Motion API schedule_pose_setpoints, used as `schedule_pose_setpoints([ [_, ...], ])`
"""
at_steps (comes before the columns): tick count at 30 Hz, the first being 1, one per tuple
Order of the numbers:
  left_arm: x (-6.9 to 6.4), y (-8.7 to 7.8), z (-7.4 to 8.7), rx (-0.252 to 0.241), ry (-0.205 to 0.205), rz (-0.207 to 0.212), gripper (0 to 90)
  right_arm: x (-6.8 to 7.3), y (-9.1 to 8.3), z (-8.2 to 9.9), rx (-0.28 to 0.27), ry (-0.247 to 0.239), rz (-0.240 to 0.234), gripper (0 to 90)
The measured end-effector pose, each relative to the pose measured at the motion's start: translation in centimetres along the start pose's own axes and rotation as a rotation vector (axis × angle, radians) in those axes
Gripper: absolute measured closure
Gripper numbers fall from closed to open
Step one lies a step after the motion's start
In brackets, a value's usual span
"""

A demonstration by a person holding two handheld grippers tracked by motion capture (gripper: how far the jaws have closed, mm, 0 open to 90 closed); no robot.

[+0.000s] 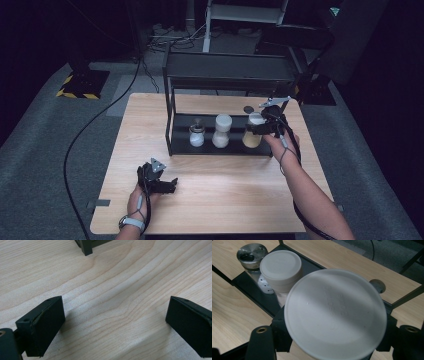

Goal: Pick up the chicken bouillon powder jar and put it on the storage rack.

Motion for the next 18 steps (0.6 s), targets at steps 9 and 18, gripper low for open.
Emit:
schedule_pose_setpoints([
  [9, 0.0, 0.0, 0.0, -0.001, -0.001, -0.001, 2.4, -0.1, 2.4, -0.1, 0.027, 0.025, 0.014, 33.3],
  [18, 0.0, 0.0, 0.0, 0.000, 0.000, -0.001, 2.4, 0.3, 4.0, 0.0, 0.040, 0.043, 0.023, 33.2],
])
Point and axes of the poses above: each handheld gripper's, and its own axes: y roughly forward along the jaws, z roughly out of its underside, x roughly to its left, the point moved 4 cm from there along y, roughly forward along the jaws, and after that the axes turned 5 degrees about z, right-handed, at the moved point
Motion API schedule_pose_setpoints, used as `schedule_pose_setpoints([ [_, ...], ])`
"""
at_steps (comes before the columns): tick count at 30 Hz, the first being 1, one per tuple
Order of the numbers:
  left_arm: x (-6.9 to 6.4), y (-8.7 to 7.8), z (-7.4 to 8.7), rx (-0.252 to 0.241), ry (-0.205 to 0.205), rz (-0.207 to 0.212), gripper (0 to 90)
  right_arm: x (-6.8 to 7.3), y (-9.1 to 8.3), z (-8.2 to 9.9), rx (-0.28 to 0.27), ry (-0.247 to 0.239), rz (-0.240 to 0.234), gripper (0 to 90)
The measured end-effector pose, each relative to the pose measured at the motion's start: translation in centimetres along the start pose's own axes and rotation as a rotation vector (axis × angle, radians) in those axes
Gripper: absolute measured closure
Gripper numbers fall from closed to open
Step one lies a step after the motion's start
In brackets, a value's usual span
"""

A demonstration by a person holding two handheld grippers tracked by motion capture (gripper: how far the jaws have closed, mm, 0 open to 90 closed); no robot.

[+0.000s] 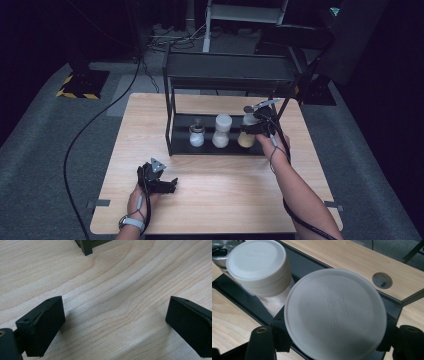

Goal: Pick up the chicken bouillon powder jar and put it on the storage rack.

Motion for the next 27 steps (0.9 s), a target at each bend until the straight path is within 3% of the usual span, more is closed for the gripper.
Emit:
schedule_pose_setpoints([
  [17, 0.0, 0.0, 0.0, 0.000, -0.001, 0.000, 2.4, 0.1, 1.6, -0.1, 0.021, 0.025, 0.015, 33.2],
  [27, 0.0, 0.0, 0.0, 0.000, 0.000, 0.000, 2.3, -0.2, 2.1, 0.1, 0.035, 0.016, 0.009, 32.9],
])
Point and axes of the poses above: each handheld gripper's, and its own axes: y roughly forward along the jaws, z roughly out of its underside, x roughly to its left, the point moved 4 cm from there along y, roughly forward along the jaws, and after that the axes turned 5 degrees about z, right-handed, at the moved point
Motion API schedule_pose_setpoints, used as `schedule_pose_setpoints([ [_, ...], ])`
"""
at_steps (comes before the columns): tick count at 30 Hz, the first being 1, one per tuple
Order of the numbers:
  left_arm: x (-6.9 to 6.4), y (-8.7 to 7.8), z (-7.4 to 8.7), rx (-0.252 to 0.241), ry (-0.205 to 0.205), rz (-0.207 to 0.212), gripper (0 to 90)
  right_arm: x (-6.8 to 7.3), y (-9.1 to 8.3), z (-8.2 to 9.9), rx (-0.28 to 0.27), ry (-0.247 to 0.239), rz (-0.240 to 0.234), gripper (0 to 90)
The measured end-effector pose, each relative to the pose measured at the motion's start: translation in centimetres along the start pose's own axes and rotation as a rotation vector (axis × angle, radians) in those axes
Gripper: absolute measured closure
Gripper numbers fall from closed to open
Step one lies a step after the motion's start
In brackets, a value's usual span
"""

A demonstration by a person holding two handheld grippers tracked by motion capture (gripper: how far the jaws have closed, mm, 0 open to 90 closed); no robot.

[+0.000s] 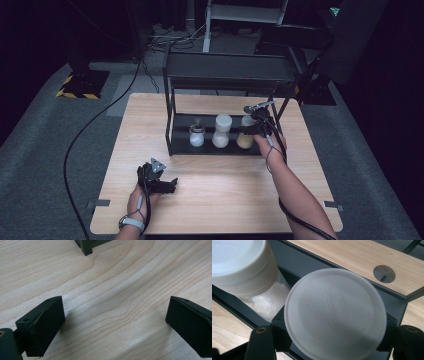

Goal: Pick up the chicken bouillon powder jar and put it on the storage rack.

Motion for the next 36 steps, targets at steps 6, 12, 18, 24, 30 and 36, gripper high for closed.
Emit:
schedule_pose_setpoints([
  [6, 0.0, 0.0, 0.0, 0.000, 0.000, 0.000, 2.4, -0.3, -0.2, -0.1, -0.001, 0.001, -0.018, 22.1],
  [12, 0.0, 0.0, 0.0, 0.000, 0.000, 0.000, 2.3, 0.0, -2.3, 0.2, -0.044, -0.044, -0.016, 11.7],
  [18, 0.0, 0.0, 0.0, 0.000, 0.000, 0.000, 2.4, 0.6, -4.8, 1.3, -0.082, -0.107, -0.016, 6.7],
  [24, 0.0, 0.0, 0.0, 0.000, 0.000, 0.000, 2.2, 1.1, -6.7, 3.0, -0.109, -0.166, -0.039, 3.8],
  [30, 0.0, 0.0, 0.0, 0.000, 0.000, 0.000, 2.1, 1.5, -8.3, 4.7, -0.118, -0.202, -0.072, 3.3],
  [36, 0.0, 0.0, 0.0, 0.000, 0.000, 0.000, 2.1, 1.9, -9.0, 6.7, -0.113, -0.224, -0.109, 3.3],
])
Point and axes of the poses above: each handheld gripper's, and its own axes: y roughly forward along the jaws, z roughly out of its underside, x roughly to its left, the point moved 4 cm from there along y, roughly forward along the jaws, and after that the axes turned 5 degrees about z, right-handed, at the moved point
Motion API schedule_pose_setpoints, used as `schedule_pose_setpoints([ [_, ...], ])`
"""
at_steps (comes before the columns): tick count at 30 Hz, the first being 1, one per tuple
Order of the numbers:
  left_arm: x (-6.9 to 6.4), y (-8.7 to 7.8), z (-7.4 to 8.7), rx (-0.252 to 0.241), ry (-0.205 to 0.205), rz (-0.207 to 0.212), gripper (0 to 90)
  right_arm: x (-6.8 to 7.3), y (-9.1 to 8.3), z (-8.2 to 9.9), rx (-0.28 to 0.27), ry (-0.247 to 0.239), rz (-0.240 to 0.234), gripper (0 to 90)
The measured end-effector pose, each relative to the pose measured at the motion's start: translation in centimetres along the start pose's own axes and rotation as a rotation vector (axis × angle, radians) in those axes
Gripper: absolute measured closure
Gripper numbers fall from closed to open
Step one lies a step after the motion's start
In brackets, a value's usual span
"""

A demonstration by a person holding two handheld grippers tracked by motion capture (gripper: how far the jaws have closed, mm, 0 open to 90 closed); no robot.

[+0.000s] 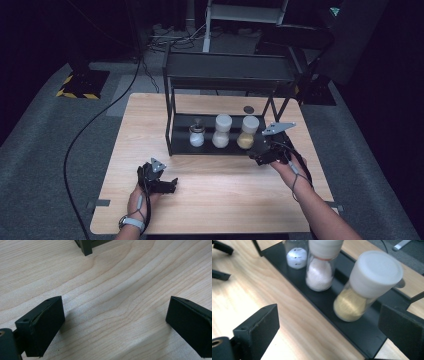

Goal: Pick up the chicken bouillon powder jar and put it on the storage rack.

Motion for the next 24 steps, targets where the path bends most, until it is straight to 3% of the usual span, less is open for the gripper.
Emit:
schedule_pose_setpoints([
  [9, 0.0, 0.0, 0.0, 0.000, -0.001, -0.002, 2.2, 0.6, 0.3, 2.4, 0.027, 0.003, -0.035, 3.3],
  [13, 0.0, 0.0, 0.0, 0.000, -0.001, -0.002, 2.1, 0.7, 1.1, 4.2, 0.047, 0.027, -0.054, 3.1],
  [19, -0.1, 0.0, 0.0, 0.000, -0.002, -0.003, 2.1, 0.8, 2.1, 5.9, 0.078, 0.042, -0.058, 2.7],
  [24, -0.1, 0.0, 0.0, 0.000, -0.003, -0.004, 2.1, 1.0, 2.7, 7.5, 0.063, 0.051, -0.048, 2.7],
])
Point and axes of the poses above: each handheld gripper's, and its own axes: y roughly forward along the jaws, z roughly out of its underside, x roughly to its left, the point moved 4 cm from there along y, roughly forward along the jaws, and after that the axes turned 5 degrees about z, right-handed, at the moved point
